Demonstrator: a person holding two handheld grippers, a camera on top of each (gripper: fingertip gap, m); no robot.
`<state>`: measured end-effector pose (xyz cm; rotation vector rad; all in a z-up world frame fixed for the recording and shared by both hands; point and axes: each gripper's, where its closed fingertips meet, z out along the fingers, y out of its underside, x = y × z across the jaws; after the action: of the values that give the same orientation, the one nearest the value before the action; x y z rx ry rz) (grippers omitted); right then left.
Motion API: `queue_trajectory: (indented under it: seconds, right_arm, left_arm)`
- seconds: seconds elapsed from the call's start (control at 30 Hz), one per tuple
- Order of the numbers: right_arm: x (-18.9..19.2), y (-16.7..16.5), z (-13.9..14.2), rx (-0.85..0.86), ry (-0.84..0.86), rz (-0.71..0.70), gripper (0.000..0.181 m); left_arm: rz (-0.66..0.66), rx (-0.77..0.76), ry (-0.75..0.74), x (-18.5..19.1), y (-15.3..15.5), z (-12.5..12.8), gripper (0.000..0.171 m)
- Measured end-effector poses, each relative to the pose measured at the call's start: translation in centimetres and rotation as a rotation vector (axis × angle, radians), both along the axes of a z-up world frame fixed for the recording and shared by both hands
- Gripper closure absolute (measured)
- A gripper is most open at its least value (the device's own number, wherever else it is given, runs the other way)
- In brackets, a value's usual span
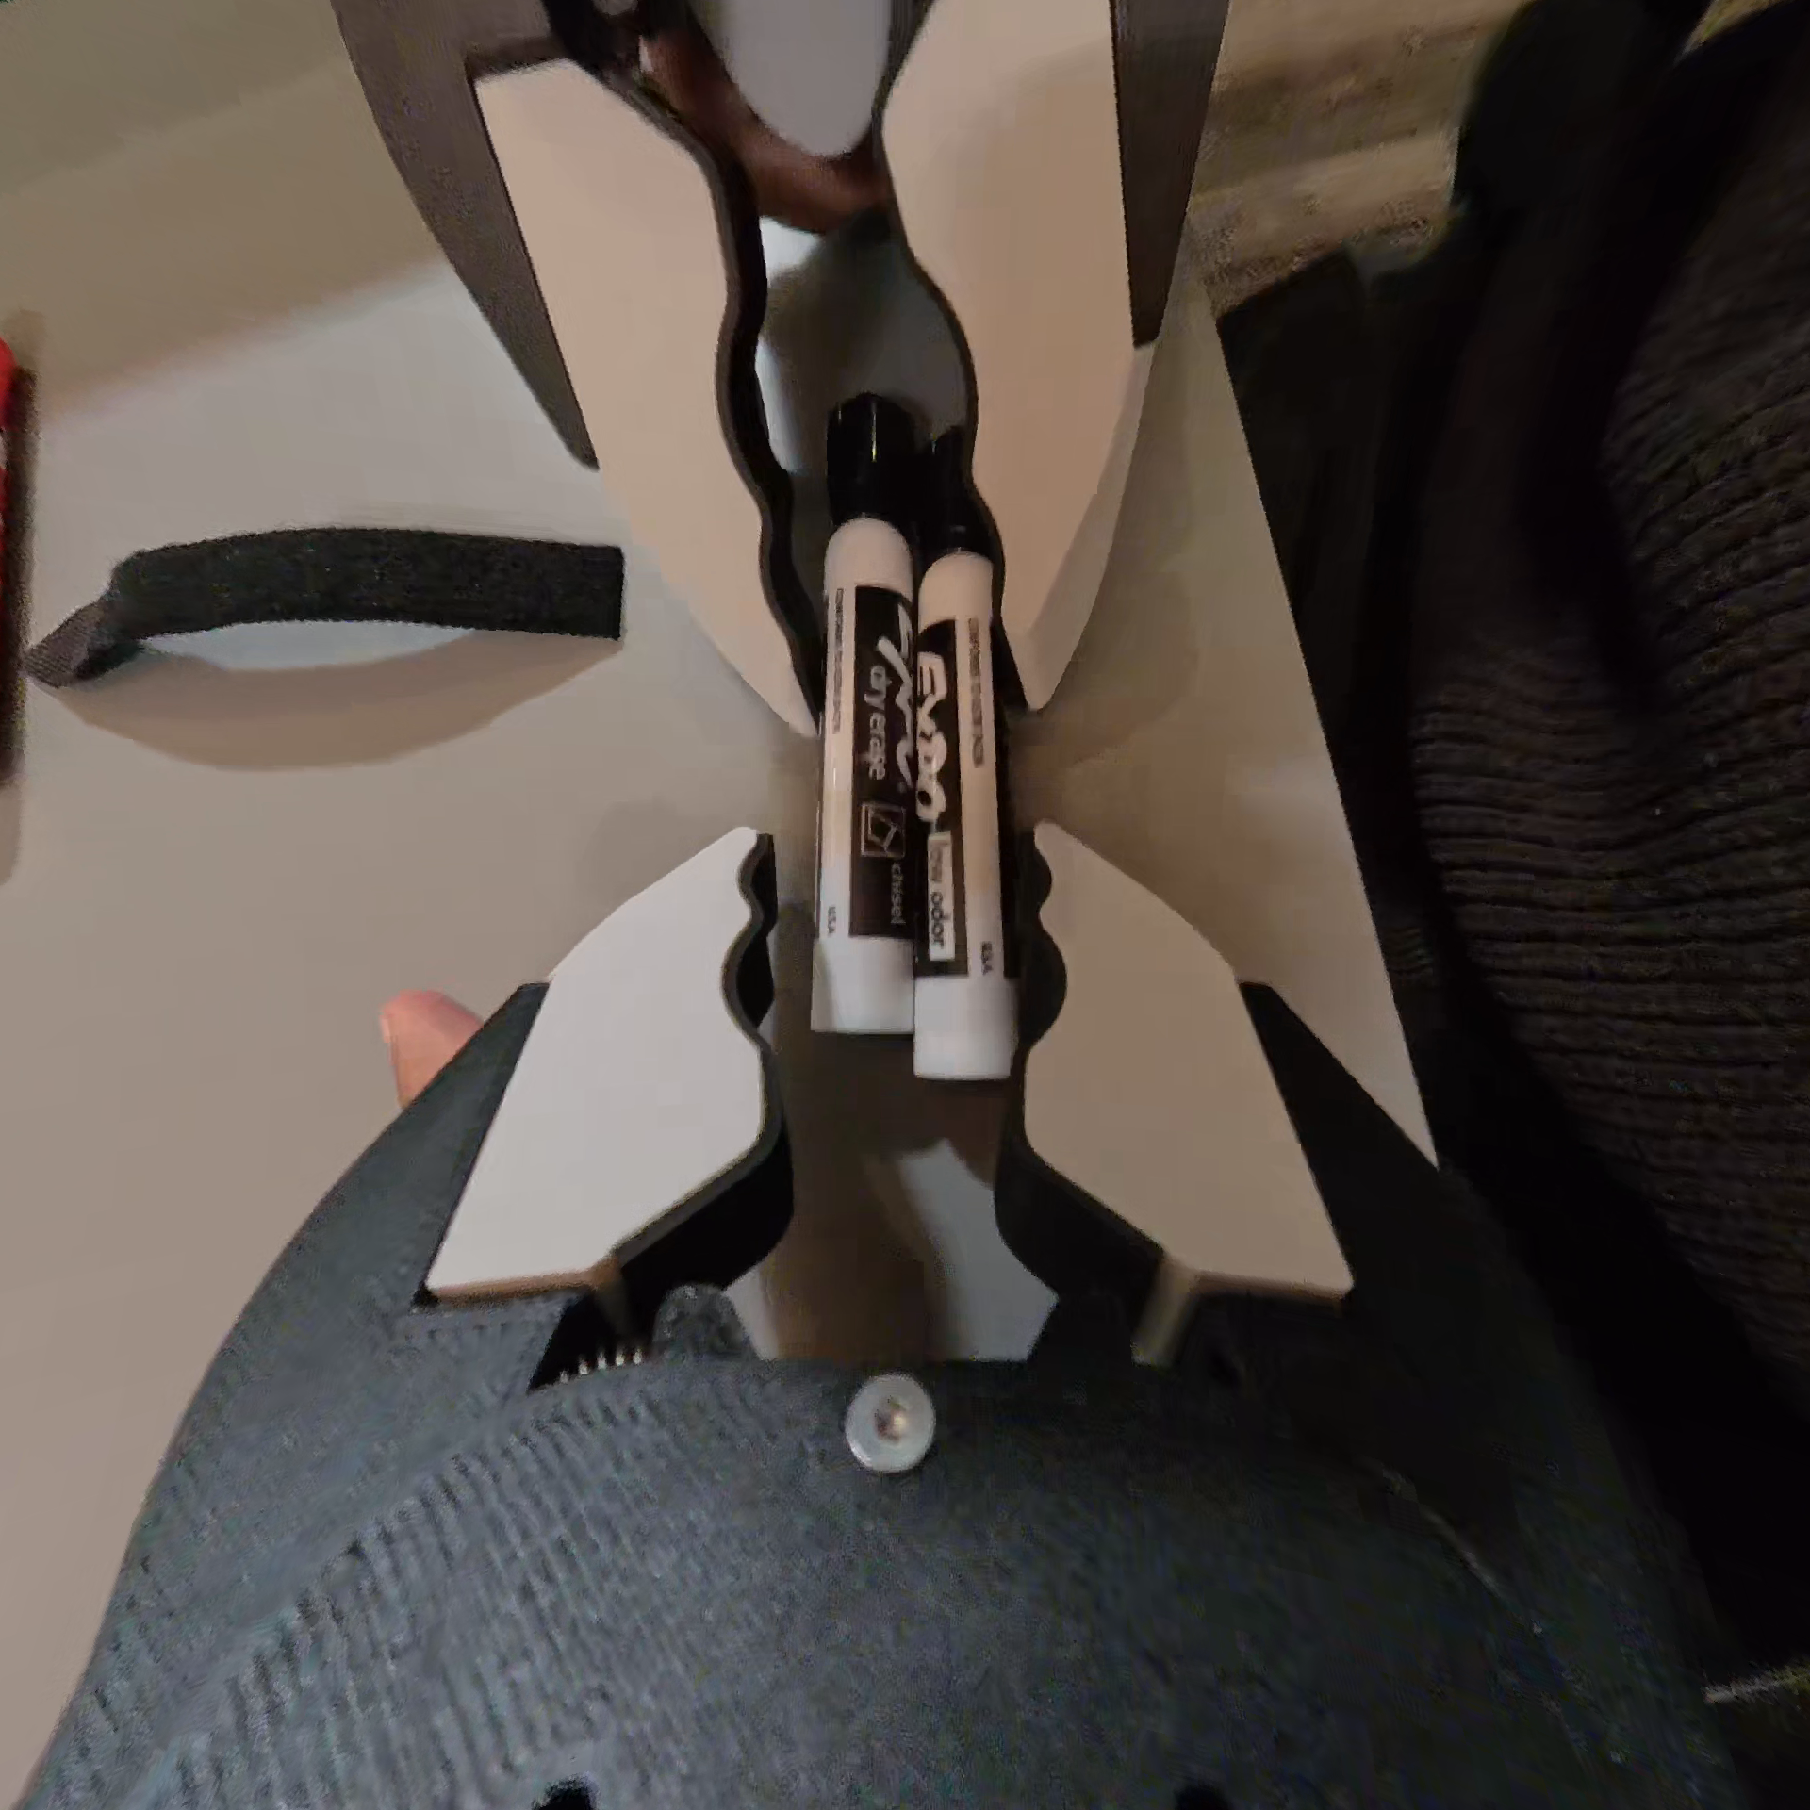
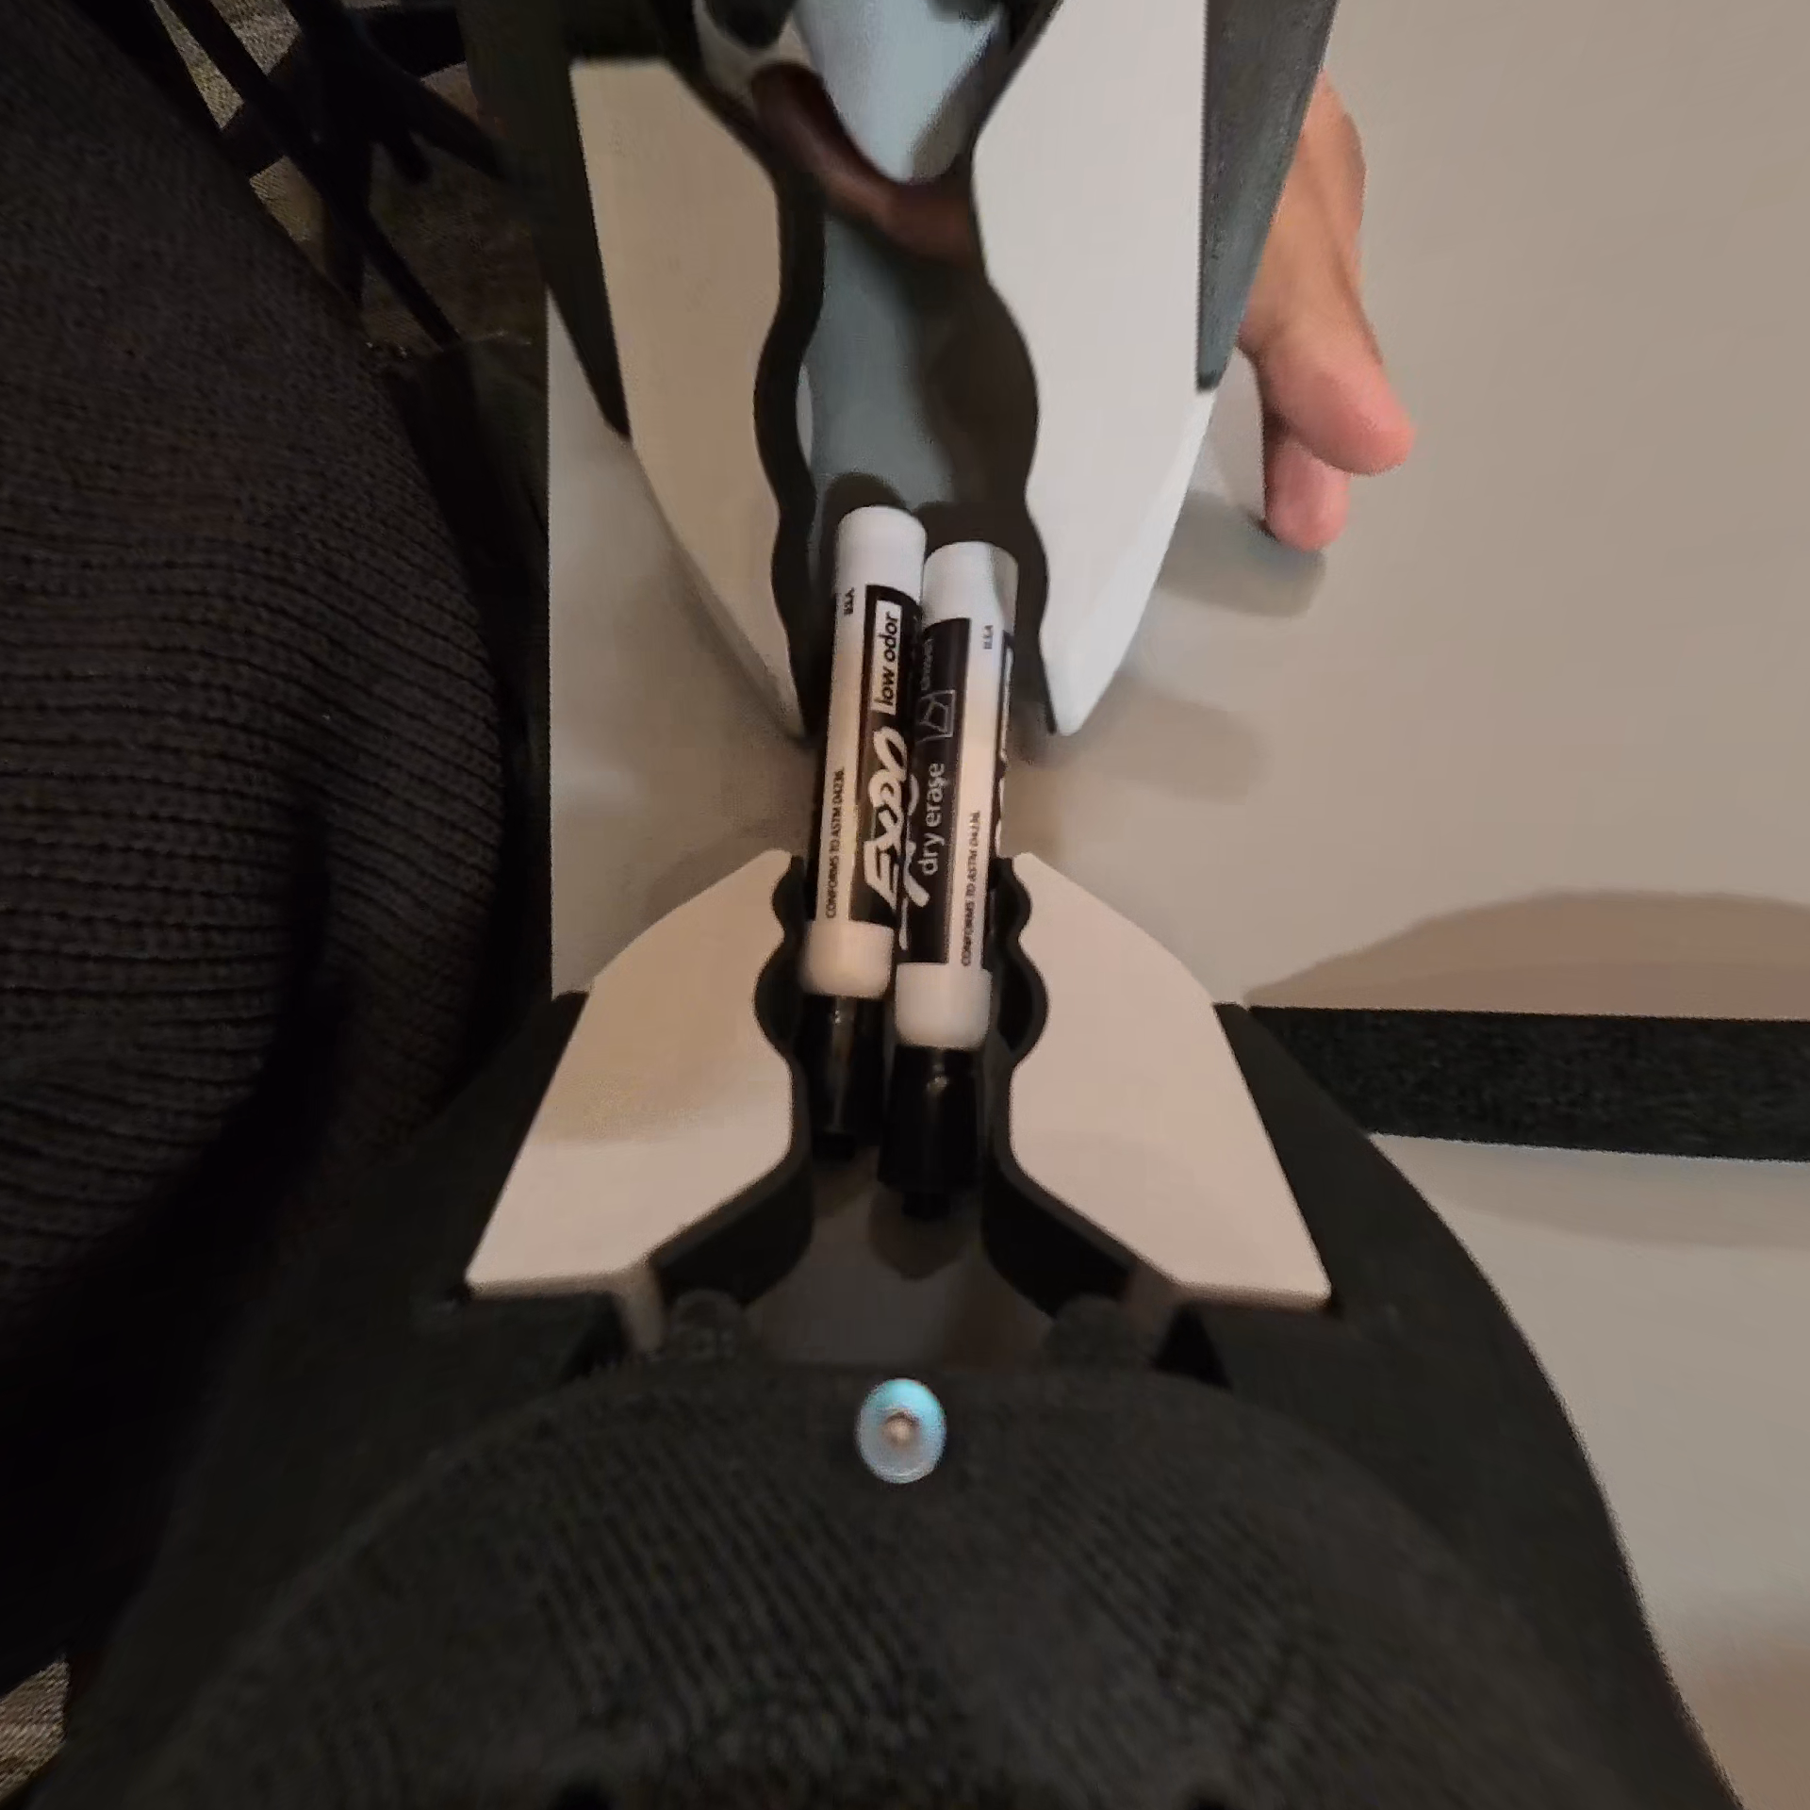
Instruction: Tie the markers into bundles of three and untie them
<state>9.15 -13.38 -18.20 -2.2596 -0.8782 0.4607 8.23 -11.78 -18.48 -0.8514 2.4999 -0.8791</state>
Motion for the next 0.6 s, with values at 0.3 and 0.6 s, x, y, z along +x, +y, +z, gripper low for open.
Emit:
queue_trajectory:
  seconds: [0.3,0.6]
  right_arm:
    - [1.6,-0.2,-0.2,0.011,-0.067,-0.085,0.14]
    - [4.4,-1.7,0.0,-0.046,-0.01,-0.179,0.132]
  left_arm:
    - [0.044,-0.043,0.03,0.2,0.0,-0.2,0.127]
    - [0.062,-0.05,0.036,0.3,0.7,-0.2,0.127]
